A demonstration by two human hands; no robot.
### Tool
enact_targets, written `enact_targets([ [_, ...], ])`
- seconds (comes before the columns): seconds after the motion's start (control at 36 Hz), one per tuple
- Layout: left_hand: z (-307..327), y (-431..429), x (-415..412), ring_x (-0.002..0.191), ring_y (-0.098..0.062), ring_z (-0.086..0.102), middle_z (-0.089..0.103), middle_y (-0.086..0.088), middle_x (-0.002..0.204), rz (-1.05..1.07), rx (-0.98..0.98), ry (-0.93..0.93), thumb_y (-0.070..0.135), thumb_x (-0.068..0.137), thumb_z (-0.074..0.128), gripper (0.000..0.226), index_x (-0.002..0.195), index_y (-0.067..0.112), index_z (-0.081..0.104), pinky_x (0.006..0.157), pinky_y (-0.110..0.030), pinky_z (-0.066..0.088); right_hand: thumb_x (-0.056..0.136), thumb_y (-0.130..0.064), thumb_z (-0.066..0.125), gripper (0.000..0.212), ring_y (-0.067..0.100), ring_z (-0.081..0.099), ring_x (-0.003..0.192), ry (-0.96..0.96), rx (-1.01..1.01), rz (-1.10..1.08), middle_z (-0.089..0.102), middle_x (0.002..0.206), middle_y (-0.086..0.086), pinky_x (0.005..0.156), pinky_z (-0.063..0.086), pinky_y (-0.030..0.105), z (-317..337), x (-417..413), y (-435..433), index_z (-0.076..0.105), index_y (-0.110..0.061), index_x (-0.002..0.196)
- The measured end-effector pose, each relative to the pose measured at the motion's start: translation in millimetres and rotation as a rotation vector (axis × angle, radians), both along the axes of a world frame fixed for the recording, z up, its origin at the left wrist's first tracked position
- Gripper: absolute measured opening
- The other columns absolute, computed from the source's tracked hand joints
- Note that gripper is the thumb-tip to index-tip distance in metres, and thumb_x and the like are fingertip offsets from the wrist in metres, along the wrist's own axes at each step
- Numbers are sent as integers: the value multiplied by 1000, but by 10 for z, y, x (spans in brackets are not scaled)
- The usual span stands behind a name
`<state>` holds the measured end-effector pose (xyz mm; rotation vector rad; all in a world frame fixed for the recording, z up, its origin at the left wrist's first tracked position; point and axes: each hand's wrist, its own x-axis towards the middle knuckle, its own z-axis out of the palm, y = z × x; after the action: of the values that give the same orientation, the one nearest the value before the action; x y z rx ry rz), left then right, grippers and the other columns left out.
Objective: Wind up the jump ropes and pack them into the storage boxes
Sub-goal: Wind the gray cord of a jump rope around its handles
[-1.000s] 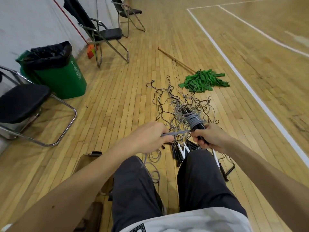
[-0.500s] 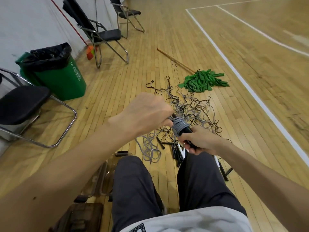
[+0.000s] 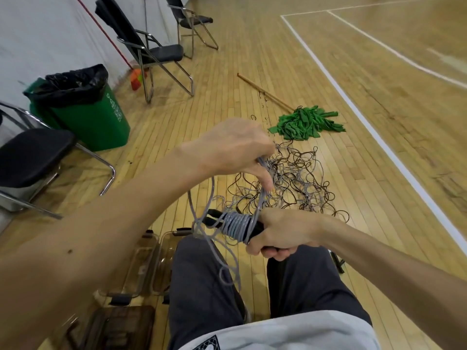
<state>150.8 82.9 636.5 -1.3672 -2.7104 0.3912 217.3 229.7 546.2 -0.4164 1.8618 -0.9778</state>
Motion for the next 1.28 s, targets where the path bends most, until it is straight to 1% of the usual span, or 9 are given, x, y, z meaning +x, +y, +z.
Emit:
enact_targets([
  [0.22,-116,-189,-70,49,-10,28,31,7,53,172,56,-89,86,57,46,70,56,16,37,49,-26,24,91,-15,65,21,20,49,50,236,128,51,58,64,9,50,40,27,60,109,57,59,4,87],
  [0.33,-191,-196,-74,48,-12,31,33,5,53,227,-48,11,92,59,49,78,58,14,39,46,-26,29,94,-24,62,18,16,46,56,525,382,156,51,70,1,49,35,25,92,133,33,53,-13,82],
  [0.47,-332,-169,-71,47,-13,32,36,5,54,264,-55,87,97,58,47,83,60,14,40,47,-27,31,93,-25,63,19,12,46,55,632,353,201,51,69,-2,49,36,22,164,171,25,50,-18,82],
  [0.64,-581,-254,-77,50,-14,26,29,7,53,311,122,-129,95,55,36,75,55,21,30,50,-27,23,88,-19,67,25,11,40,50,547,60,90,46,62,-2,50,36,29,206,160,103,47,-14,74],
  [0.78,-696,-318,-109,48,-13,34,37,8,51,487,334,-400,98,61,38,79,55,19,41,50,-27,30,89,-18,63,25,15,47,59,359,-173,-20,52,70,3,53,40,27,209,136,220,58,5,99],
  [0.86,-1099,-549,-297,44,-3,48,53,11,48,614,446,-700,62,86,64,51,60,18,56,47,-15,41,96,-3,60,19,9,48,60,168,-342,-62,54,70,-3,53,40,19,226,102,288,54,12,107],
  [0.92,-1300,-709,-339,59,3,61,66,18,65,766,529,-793,54,84,75,31,77,25,66,64,-17,55,98,1,58,14,7,52,63,103,-412,-124,58,72,-4,56,43,17,228,72,318,56,8,110],
  [1.08,-1004,-511,34,49,-15,31,37,-1,55,605,741,-958,59,93,52,55,72,10,65,46,-12,33,95,-6,62,22,11,52,62,-109,-520,-484,66,79,6,56,47,18,65,-114,360,60,3,114],
  [1.28,-1046,-415,285,45,-11,30,38,3,53,627,666,-1071,44,104,45,50,91,3,71,49,-22,29,97,-6,62,17,12,54,57,-143,-454,-715,72,91,17,48,45,18,-276,-293,415,61,3,110],
])
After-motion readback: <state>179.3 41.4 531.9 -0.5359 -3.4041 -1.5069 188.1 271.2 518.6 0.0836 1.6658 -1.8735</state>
